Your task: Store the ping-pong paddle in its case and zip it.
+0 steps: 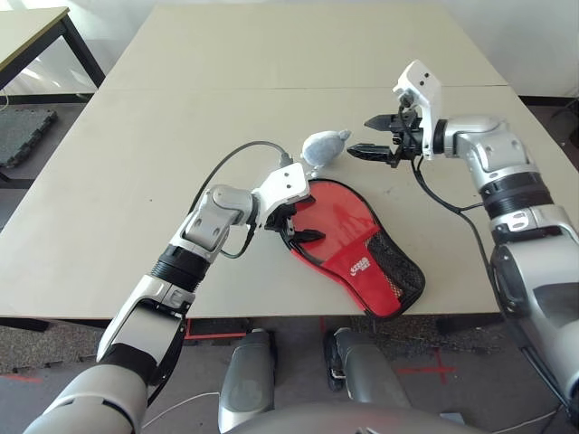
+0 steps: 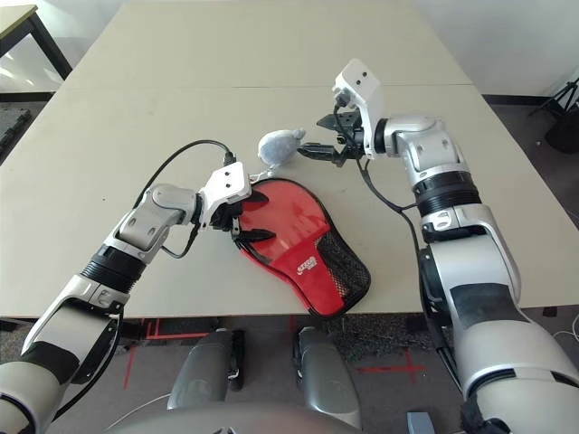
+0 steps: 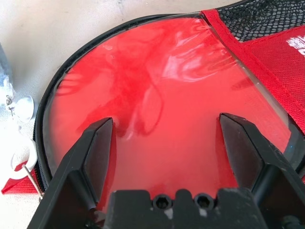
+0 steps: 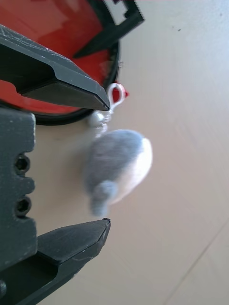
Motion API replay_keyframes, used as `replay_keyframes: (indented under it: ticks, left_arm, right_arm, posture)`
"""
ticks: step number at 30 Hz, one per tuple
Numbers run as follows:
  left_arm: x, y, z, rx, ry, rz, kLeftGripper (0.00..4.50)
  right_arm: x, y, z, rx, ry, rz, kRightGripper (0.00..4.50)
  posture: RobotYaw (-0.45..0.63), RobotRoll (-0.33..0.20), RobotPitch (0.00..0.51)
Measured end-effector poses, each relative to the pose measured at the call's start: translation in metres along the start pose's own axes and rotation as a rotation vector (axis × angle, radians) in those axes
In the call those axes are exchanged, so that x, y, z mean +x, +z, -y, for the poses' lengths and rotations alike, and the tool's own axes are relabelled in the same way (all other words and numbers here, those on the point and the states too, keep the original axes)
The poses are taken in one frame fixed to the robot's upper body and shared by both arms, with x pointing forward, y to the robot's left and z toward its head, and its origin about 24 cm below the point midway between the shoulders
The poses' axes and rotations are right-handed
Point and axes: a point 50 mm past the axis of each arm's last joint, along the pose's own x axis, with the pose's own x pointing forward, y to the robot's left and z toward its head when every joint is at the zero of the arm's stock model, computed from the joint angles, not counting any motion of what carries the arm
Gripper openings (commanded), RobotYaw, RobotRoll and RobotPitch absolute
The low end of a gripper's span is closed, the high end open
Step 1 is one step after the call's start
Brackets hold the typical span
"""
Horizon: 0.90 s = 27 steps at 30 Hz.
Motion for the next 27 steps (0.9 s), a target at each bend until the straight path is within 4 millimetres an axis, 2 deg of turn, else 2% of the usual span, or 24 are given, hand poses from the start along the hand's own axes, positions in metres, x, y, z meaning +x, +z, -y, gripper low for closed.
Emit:
replay_keyframes:
  ticks: [6, 13, 17, 26, 27]
  left_arm:
    - [0.0, 0.002, 0.003, 0.005, -0.005, 0.011, 4.48]
    - [-0.001, 0.001, 0.005, -0.006, -0.003, 0.013, 4.48]
    - [-0.001, 0.002, 0.006, -0.009, -0.001, 0.013, 4.5]
    - [-0.001, 0.002, 0.007, -0.01, -0.002, 0.011, 4.5]
    - [-0.001, 0.002, 0.007, -0.01, -0.002, 0.011, 4.5]
  right_arm:
    - [0.021, -0.007, -0.006, -0.029, -0.003, -0.036, 4.5]
    - [0.03, -0.019, -0.009, -0.038, -0.049, -0.078, 4.5]
    - [0.036, -0.021, -0.012, -0.037, -0.056, -0.085, 3.58]
    - [0.037, -0.023, -0.011, -0.054, -0.091, -0.105, 0.24]
    - [0.037, -0.023, -0.01, -0.059, -0.096, -0.108, 0.02]
  posture:
    - [0.12, 0.0, 0.153]
    - [0.13, 0.0, 0.156]
    - [0.14, 0.0, 0.155]
    - [0.13, 0.0, 0.152]
    - [0.13, 0.0, 0.152]
